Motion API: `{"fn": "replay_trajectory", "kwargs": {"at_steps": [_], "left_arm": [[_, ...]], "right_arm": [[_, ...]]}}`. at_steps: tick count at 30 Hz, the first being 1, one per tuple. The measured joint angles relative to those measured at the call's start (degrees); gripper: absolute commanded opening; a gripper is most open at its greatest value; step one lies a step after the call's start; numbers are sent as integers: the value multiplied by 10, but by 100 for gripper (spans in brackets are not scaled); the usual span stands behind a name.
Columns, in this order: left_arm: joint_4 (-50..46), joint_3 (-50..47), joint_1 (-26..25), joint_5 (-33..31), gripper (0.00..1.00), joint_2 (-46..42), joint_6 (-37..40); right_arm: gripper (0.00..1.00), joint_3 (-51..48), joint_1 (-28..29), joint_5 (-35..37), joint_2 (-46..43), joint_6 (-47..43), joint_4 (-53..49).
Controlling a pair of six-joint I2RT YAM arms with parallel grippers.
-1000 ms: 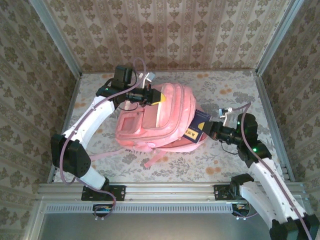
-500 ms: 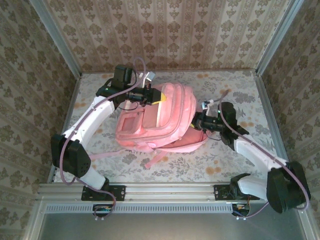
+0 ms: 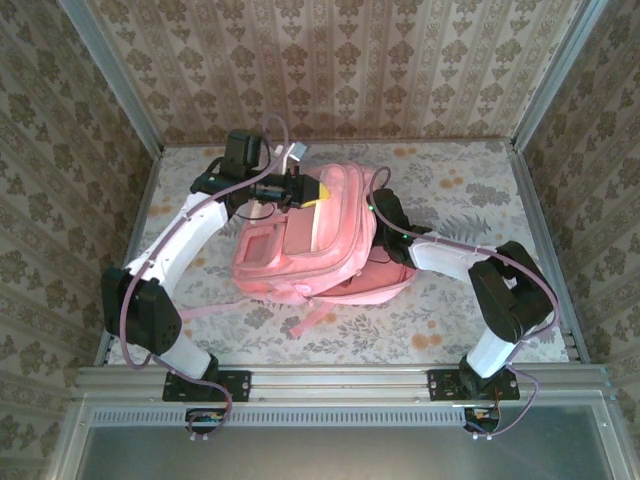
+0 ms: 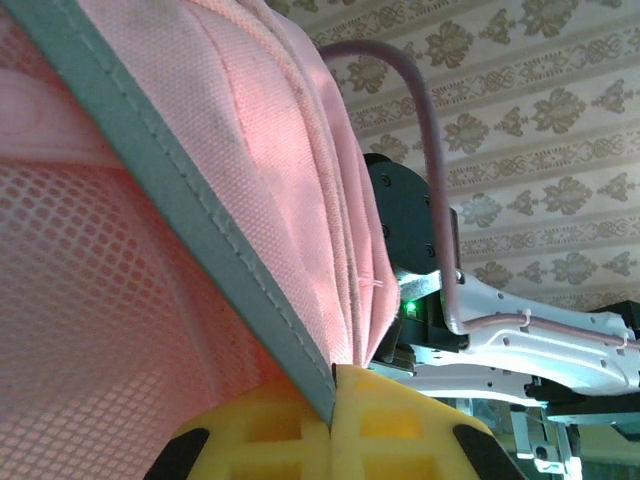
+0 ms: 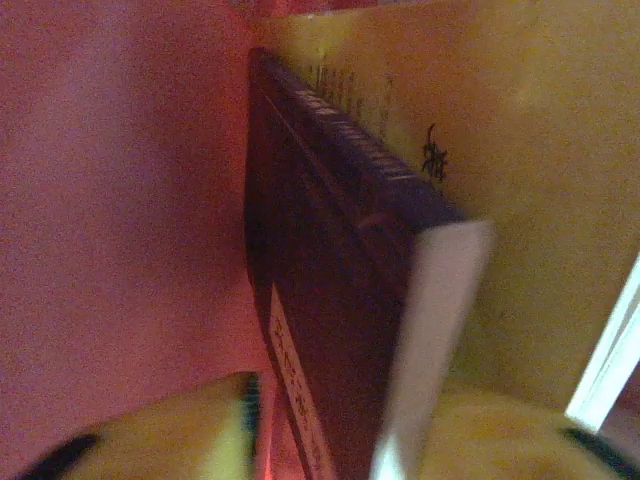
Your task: Pack the student bag
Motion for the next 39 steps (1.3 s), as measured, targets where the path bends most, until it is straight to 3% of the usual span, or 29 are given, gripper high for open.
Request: {"fn": "replay_trajectory", "kwargs": {"at_steps": [5,9,14,24,26,32,39], "left_arm": [[20,-13,10,2,0,0,-5],[30,-20,10,-1,0,0,-5],[30,-21,9,-3,0,0,-4],[28,-14,-12,-29,0,34,-1],[23,0,-25,-40,5,58,3],[9,36,-63,-80,16,124,18],[-5,71,-71,-123,25,172,29]], "right_arm": [[72,-7,-3,25,-21,-26,-20],[79,-44,-11,68,-108,-62,-75],[79,-78,-27,135,-247,-115,-150],[74,-120,-49,261,-417,-207,-294],[75,-121,-49,280,-441,-224,-317],[72,-135,-49,307,-505,-254,-361],[65,-140,-47,279,-549,-293,-376]]}}
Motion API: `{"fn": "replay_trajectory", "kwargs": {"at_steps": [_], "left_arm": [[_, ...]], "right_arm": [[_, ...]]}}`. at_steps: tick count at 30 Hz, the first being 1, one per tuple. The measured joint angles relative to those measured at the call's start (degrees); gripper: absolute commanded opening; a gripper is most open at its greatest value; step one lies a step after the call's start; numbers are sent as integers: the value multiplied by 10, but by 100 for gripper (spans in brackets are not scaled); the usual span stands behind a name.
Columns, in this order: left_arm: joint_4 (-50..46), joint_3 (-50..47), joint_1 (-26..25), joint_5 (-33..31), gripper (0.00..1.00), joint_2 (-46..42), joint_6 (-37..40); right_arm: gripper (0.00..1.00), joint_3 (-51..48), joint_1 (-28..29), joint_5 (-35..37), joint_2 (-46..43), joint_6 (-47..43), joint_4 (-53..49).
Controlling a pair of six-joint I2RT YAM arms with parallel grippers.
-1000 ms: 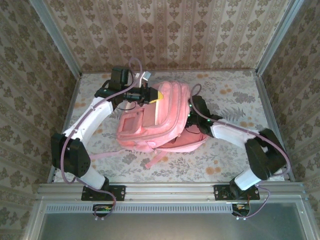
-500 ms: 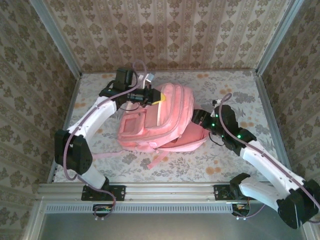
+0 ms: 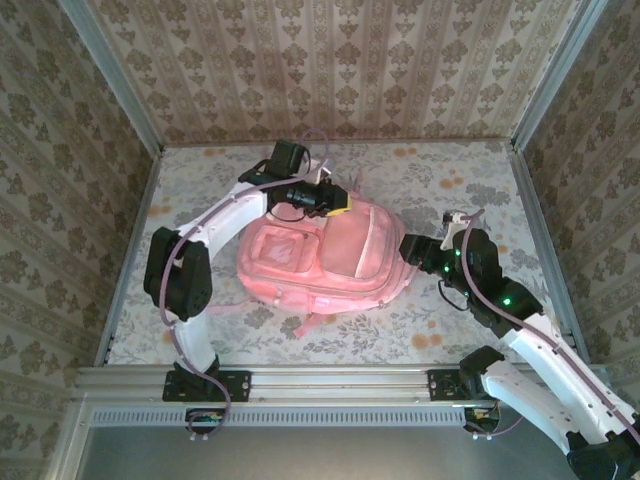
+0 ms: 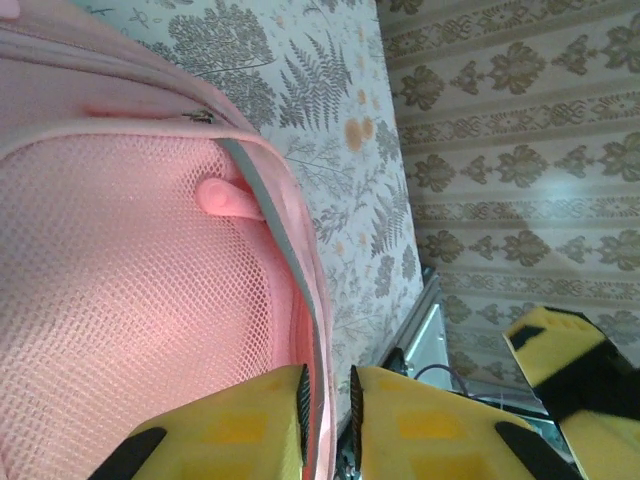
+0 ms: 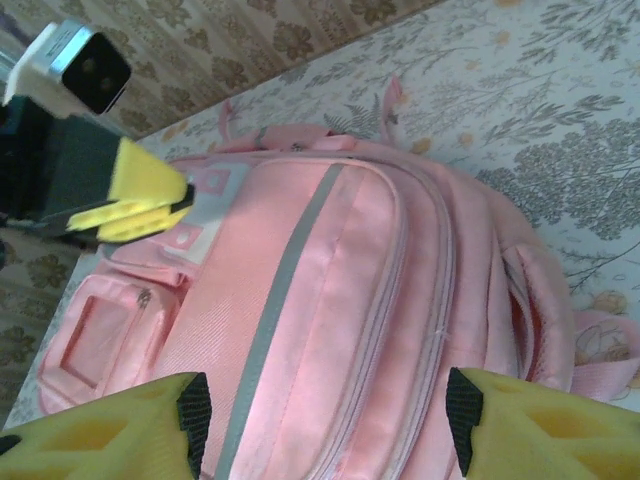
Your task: Pack the student bag
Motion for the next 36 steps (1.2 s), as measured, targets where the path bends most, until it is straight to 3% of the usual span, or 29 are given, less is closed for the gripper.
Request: {"fn": "replay_trajectory", "kwargs": {"at_steps": [4,8,11,18,22,29,36], "left_arm": [[-40,59,-18,-35,46,31,26],[-46,47,-31,-71,53,17,37],[-60,3,-31,-120,58,-42,48],[-76,-102,-23,-223,62,-299,60],[-74,-154,-18,-254,64,-395,65],[-93,-206,3,-258,65,-398,84],[-104,-244,13,-257,65,-400,86]], "right_arm": [[64,0,8,-13,0,-10,-21],[63,11,29,-11,1,-23,-58],[62,29,70,14,0,-28,-84],[57,43,231,123,21,-12,-130],[53,43,285,162,55,24,-152],[46,60,324,156,156,39,-188],[19,61,327,104,244,27,-169]]}}
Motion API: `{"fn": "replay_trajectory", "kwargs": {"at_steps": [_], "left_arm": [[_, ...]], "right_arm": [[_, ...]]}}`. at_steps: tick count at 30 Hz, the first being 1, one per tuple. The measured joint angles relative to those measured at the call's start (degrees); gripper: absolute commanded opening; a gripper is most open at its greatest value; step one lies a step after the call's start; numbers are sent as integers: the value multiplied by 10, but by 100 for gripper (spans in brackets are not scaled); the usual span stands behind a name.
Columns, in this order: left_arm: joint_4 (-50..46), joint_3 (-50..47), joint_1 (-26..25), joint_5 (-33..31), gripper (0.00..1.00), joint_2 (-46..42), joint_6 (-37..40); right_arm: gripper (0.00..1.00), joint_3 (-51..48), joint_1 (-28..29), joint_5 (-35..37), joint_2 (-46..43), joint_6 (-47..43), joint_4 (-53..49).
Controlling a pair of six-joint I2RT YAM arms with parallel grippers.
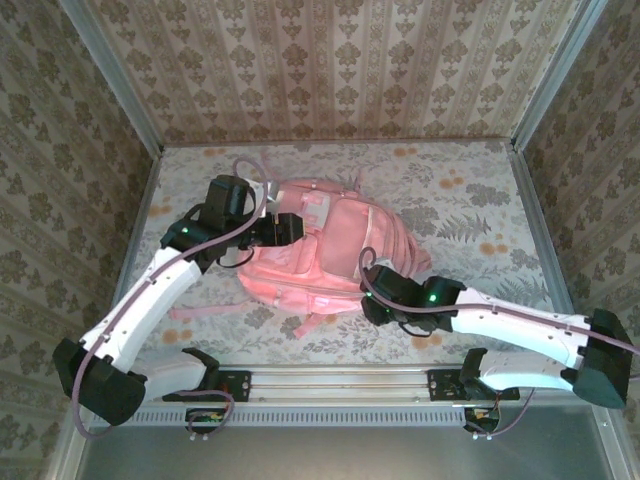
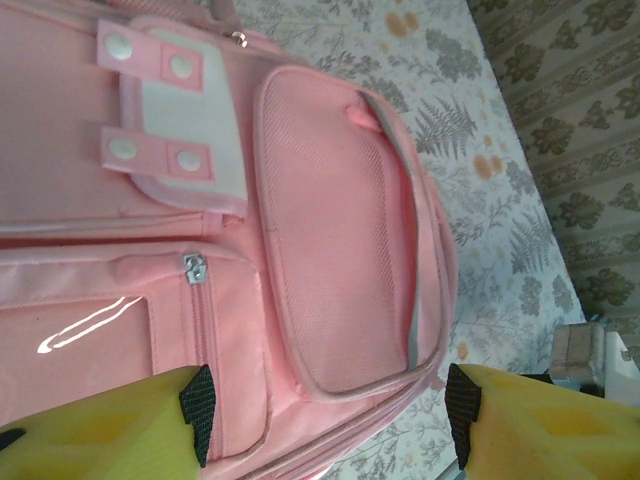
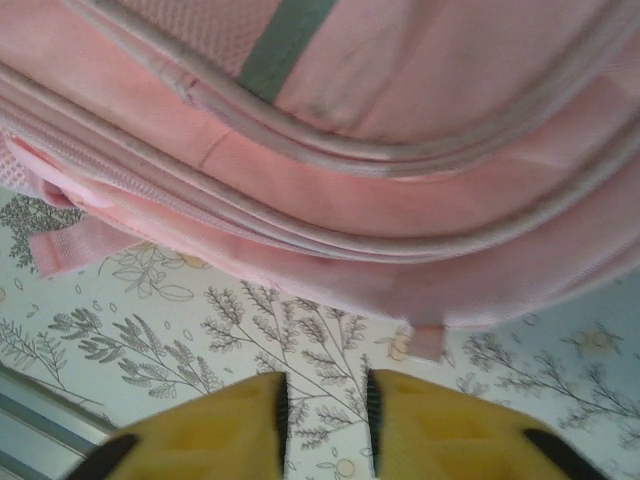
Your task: Pack the student bag
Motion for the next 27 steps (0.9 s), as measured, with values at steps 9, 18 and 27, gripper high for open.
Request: {"fn": "replay_trajectory", "kwargs": {"at_steps": [9,18,27], "left_arm": [[-31,-24,15,12,65,-8,8],[-53,-32,16,-7,65,-54,-14],[-57,-119,15,-14,65,-138,-55]], "right_arm": [[11,17,-33,-64,144,-28,54],[14,45,-142,-61,168,-31,102],[21,22,-120,-64,122,-63,192]]}}
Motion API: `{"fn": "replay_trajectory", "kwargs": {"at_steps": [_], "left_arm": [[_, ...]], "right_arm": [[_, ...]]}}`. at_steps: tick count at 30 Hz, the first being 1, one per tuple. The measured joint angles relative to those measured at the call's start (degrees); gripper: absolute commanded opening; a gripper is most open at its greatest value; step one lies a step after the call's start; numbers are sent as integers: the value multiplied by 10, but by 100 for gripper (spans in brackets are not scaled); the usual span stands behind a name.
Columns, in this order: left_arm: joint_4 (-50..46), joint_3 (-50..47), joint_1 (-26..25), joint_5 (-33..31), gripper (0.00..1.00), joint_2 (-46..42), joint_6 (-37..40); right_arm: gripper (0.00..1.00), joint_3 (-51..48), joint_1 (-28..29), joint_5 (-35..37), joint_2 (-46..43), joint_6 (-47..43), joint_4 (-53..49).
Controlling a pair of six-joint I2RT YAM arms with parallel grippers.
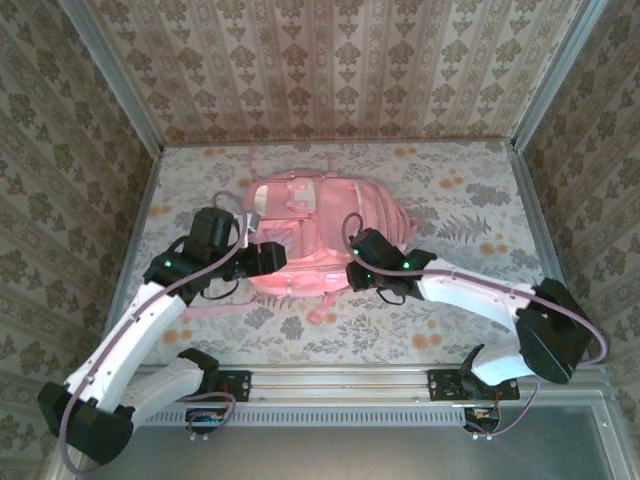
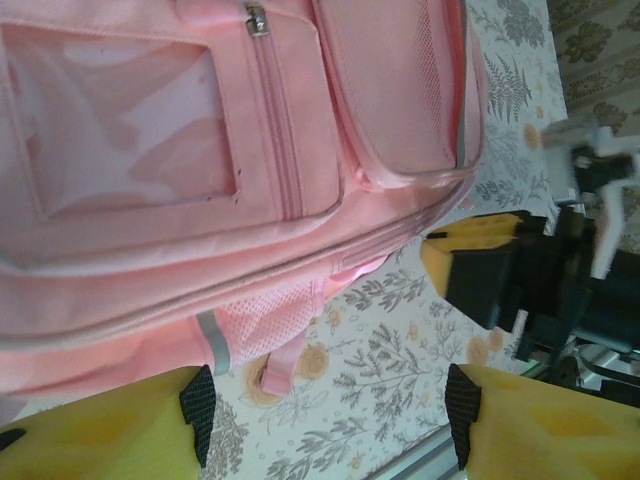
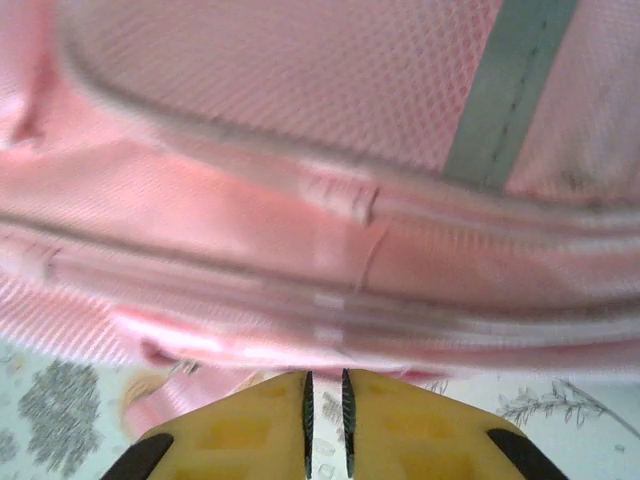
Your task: Pack the student bag
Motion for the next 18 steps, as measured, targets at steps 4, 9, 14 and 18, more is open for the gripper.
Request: {"fn": "replay_trajectory", "kwargs": {"at_steps": [4,9,14,18], "left_arm": [[-2,-3,0,0,66,-17,7],[39,-36,0,0,66,-11,8],[90,-104,-1,-1,66,1,-18],[114,-108,-46,-28,67,17,-19]], "right_arm": [[32,-74,58,19,-88,9,46],[42,-153,151,74,-101,-6,152],[42,-211,190,135,-107,-4,267],[43,-228,206,177,-87,-16,339]]}}
